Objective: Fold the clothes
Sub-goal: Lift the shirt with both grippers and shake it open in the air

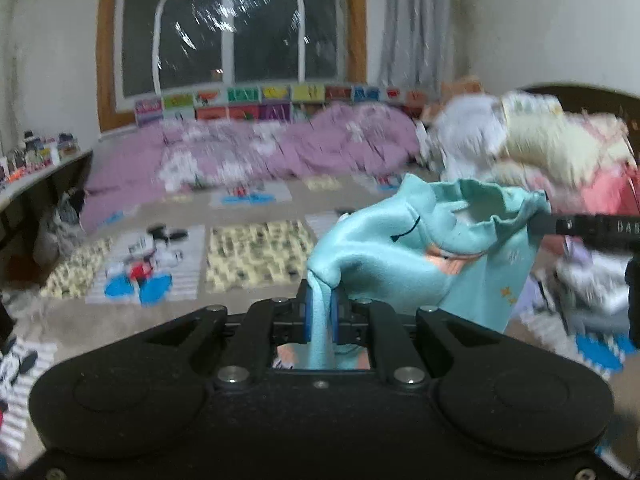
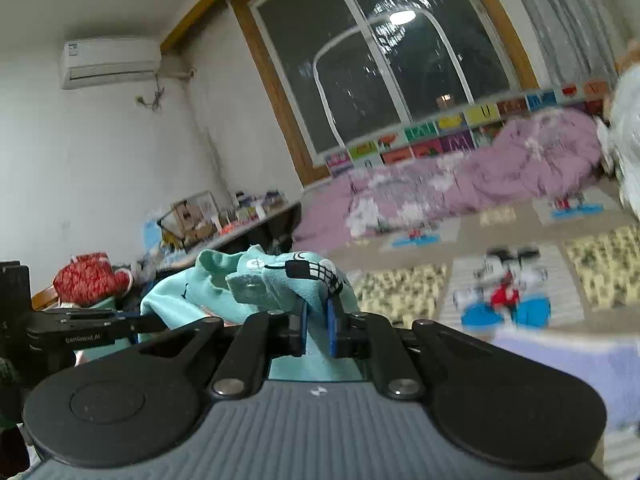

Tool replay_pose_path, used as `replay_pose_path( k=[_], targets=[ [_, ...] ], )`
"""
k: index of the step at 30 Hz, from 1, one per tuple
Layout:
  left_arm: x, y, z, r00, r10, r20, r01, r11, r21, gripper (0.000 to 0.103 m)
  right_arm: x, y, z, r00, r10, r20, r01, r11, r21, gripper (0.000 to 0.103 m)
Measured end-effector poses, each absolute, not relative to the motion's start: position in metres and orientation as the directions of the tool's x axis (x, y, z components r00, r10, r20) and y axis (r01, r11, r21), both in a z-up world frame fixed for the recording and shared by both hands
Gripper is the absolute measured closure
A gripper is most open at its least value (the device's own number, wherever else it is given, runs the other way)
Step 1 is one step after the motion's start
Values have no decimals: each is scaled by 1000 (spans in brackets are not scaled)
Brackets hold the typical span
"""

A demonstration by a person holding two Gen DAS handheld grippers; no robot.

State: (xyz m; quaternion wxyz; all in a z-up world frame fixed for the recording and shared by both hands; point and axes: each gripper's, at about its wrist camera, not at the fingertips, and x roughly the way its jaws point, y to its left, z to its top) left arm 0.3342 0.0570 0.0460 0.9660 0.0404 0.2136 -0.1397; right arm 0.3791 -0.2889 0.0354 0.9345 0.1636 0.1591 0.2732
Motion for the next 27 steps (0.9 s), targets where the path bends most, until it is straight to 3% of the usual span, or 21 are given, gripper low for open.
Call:
replay_pose_path(
  k=[15,21,26,27],
  targets=[
    [200,11,-52,772,-264,-578,459,861,221,97,212,-287,-78,754,540,-373,-348,811,470,92],
    [162,-7,-89,778,-218,-589,504,777,377,97,172,-288,-108,728,536,-428,-281,802,527,92],
    [126,-24,-124,821,-151,-551,516,608,603,97,154,-285,-130,658,569,-493,-236,777,583,92],
    [124,-22,-125,817,-149,-557,518,613,596,97,150,-287,-134,648,577,-497,-218,765,605,92]
  ],
)
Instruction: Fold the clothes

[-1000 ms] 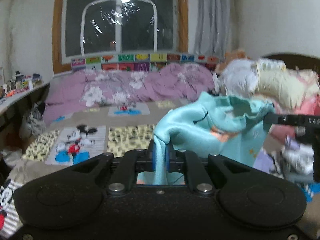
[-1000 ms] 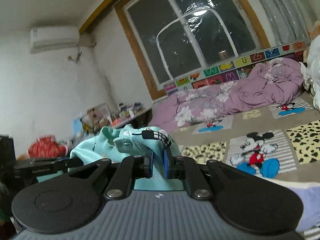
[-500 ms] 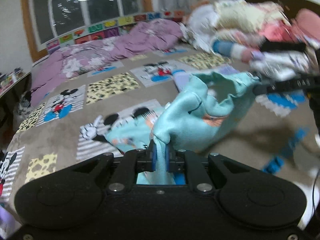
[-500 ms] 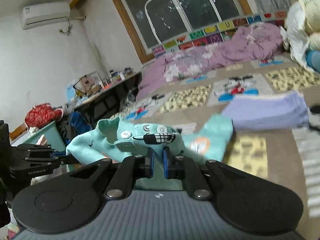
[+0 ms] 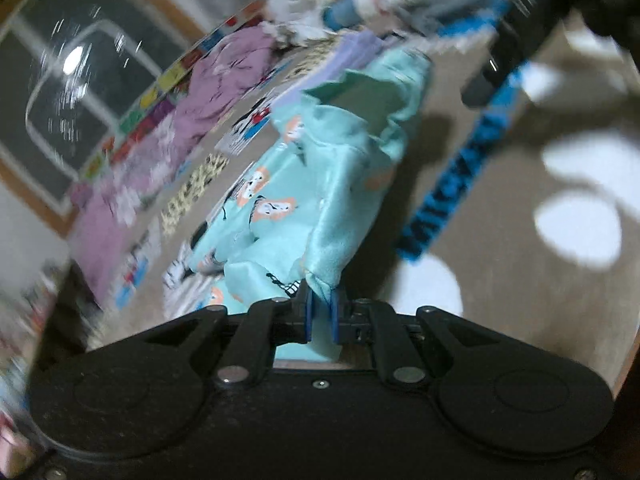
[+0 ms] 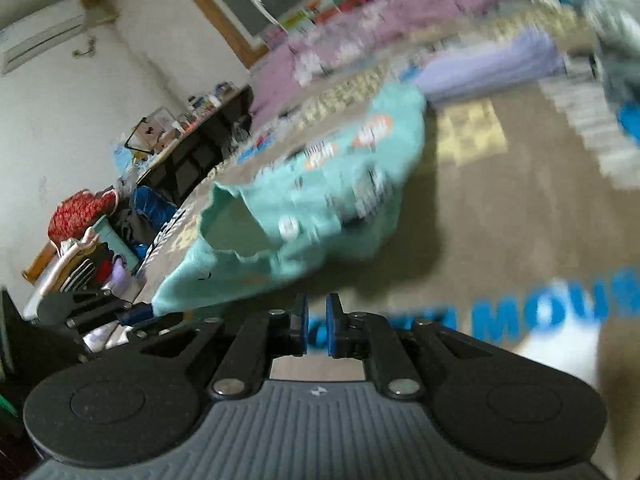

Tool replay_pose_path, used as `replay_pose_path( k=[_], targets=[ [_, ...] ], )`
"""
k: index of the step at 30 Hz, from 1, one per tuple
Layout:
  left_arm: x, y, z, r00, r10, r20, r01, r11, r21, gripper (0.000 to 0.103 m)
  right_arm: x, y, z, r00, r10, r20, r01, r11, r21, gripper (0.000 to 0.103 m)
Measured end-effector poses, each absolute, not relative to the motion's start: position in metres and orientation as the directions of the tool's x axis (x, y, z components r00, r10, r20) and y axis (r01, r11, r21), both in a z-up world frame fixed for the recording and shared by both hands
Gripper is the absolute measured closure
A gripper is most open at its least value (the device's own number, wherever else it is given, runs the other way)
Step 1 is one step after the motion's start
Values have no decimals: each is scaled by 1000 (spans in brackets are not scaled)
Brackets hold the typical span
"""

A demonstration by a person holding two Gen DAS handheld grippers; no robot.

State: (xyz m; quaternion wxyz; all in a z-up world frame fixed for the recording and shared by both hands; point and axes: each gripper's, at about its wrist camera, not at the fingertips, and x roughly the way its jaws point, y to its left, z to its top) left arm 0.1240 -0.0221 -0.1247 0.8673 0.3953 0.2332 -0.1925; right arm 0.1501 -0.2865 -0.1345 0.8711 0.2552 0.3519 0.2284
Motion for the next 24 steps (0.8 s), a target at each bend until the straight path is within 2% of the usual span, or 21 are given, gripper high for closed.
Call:
replay_pose_path(
  k=[2,5,6,7,8,9,10,12,14,17,20,24],
  targets=[
    [119,-19,-126,809,-147,-569,522,623,582,95,141,-291,-139,637,591,-495,-192,743,641,89],
    [111,-13,-128,797,-144,-587,527,641,558,87,126,-298,-143,632,601,-489,-153,716,681,87],
    [109,-7,-123,783,-159,-601,530,677,511,82,122,-301,-141,639,600,-481,-143,707,693,84],
    [108,0,-117,770,-172,-614,529,709,465,70,118,-306,-141,648,605,-463,-134,689,713,82],
    [107,8,-111,759,-188,-624,519,752,405,65,116,-311,-139,658,604,-450,-119,674,729,76],
    [108,16,-106,751,-205,-628,501,796,340,58,115,-316,-136,671,596,-440,-104,664,740,63],
    [109,25,-102,742,-224,-632,479,836,267,58,115,-321,-134,688,586,-427,-89,653,752,59],
    [115,49,-94,706,-301,-641,411,911,25,58,118,-328,-130,713,568,-411,-62,635,770,47],
    [121,67,-96,678,-378,-631,315,924,-215,57,124,-334,-128,735,547,-400,-30,616,787,42],
    [130,85,-109,641,-487,-593,157,840,-520,56,140,-337,-130,749,533,-393,21,574,818,34],
    [136,88,-122,614,-581,-534,49,704,-709,53,158,-335,-135,754,534,-383,65,518,853,30],
    [143,85,-136,605,-628,-490,-62,576,-815,51,178,-328,-142,747,523,-411,112,510,853,28]
  ],
)
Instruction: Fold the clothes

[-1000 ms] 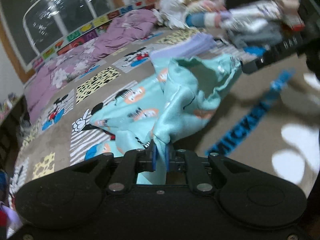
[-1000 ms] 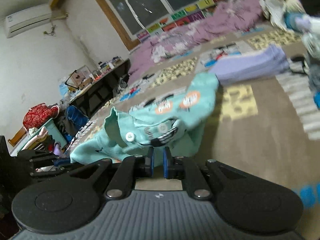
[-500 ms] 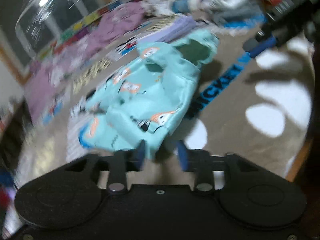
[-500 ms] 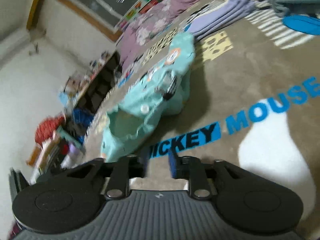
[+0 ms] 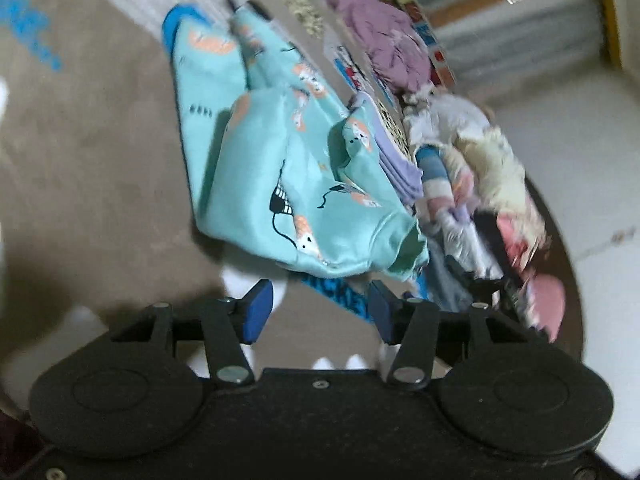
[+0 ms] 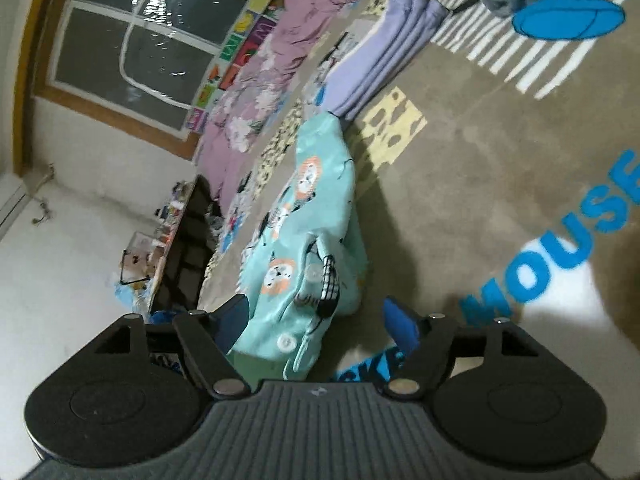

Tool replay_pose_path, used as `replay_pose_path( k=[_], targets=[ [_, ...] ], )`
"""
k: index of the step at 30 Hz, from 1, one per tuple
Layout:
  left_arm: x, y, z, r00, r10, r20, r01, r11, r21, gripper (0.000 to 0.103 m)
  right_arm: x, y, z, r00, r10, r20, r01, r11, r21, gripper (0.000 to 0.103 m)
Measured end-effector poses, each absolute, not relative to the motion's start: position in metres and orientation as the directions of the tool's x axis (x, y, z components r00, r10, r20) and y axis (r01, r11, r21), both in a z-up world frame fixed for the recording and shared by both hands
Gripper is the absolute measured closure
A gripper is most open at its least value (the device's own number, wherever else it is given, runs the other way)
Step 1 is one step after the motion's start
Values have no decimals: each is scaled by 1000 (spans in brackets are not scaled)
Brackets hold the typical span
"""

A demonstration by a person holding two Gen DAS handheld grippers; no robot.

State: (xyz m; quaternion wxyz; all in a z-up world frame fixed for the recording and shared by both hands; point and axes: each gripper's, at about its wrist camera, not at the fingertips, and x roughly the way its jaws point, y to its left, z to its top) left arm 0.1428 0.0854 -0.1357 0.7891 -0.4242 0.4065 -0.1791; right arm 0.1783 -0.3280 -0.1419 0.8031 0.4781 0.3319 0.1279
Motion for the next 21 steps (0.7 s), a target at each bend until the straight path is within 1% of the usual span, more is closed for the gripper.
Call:
replay_pose_path(
  k=[4,7,8,9,10,11,12,13,14,18,21],
  targets=[
    [154,84,-146,640,-623,-450,-163,462,-872,51,195,-320,-149,737,515,-438,144,514,846,28],
    [162,84,-148,665,-604,-439,-202,420,-885,52,206,-314,-155,719,526,-454,154,516,843,30],
    [165,81,-149,665,-598,-446,-211,423,-881,53,209,-312,-158,712,528,-462,158,521,839,36],
    [167,79,-150,666,-584,-464,-221,440,-870,62,211,-310,-161,707,531,-466,160,522,838,50],
    [169,76,-150,667,-568,-482,-232,456,-859,73,212,-308,-162,706,533,-466,154,527,836,58],
    [171,74,-150,667,-553,-499,-241,473,-847,80,213,-307,-164,704,535,-467,148,532,834,70],
    [172,72,-149,667,-538,-515,-239,500,-832,91,213,-305,-166,703,536,-466,141,538,831,73],
    [172,71,-147,667,-526,-528,-229,530,-817,94,211,-305,-165,710,532,-462,129,546,828,75],
    [170,70,-144,667,-515,-538,-207,565,-799,94,208,-305,-165,714,534,-453,119,544,830,77],
    [163,70,-126,684,-514,-518,-73,658,-749,95,188,-308,-162,731,538,-421,82,543,836,79],
    [158,67,-118,676,-502,-540,9,738,-675,95,172,-309,-168,722,540,-433,87,550,831,80]
  ],
)
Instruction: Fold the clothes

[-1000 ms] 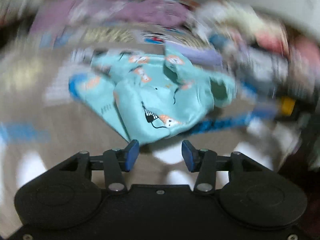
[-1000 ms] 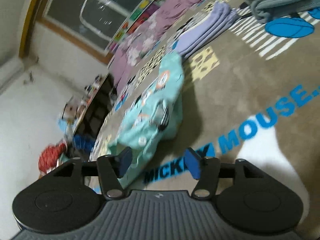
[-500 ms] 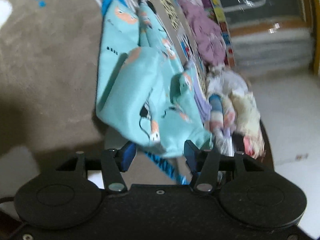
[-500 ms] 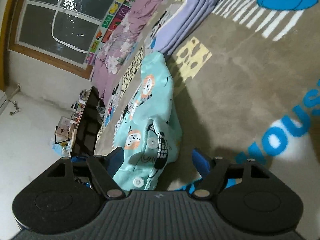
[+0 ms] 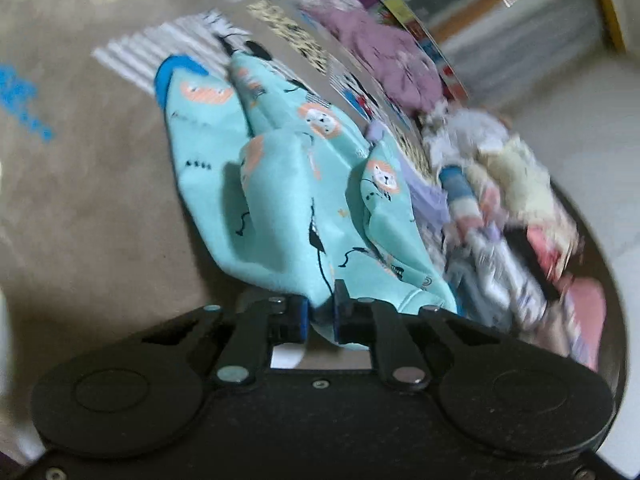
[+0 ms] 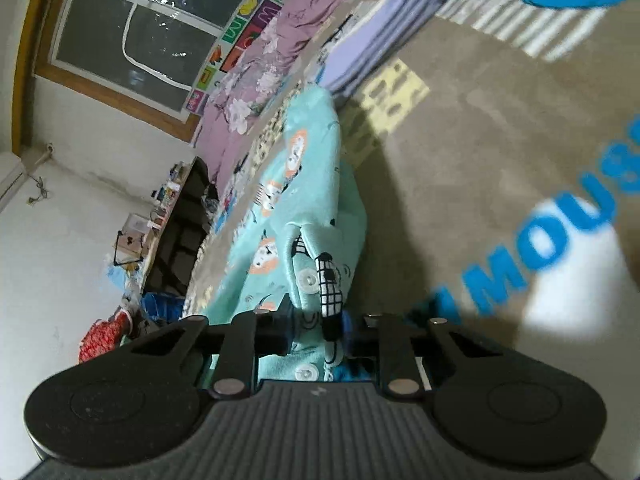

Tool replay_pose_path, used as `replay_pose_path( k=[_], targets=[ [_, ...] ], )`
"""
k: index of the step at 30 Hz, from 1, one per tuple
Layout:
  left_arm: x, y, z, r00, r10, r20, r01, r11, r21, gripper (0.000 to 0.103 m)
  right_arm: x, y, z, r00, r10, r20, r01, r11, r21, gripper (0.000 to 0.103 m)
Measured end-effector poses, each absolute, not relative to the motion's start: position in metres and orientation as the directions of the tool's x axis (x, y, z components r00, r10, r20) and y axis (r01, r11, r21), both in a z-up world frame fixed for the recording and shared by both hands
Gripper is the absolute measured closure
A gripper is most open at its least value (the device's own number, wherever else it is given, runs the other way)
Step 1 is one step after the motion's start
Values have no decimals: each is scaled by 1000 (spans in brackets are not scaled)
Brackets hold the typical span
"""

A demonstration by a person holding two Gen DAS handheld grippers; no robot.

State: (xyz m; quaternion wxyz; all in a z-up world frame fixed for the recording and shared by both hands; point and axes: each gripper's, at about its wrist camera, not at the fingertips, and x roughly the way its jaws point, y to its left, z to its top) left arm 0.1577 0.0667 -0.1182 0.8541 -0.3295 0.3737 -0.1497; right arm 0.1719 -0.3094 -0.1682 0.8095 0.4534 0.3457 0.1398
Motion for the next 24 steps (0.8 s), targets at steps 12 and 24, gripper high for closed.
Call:
replay_pose_path(
  k=[12,24],
  targets=[
    [132,58,-155,563,-415,-714,27,873,-486,93,126,-314,-199,703,512,-494,157,566,809,82],
    [137,121,-142,640,-382,-666,-135,798,-587,63,116,-357,-213,832,466,-302,79,438,895,58]
  ],
)
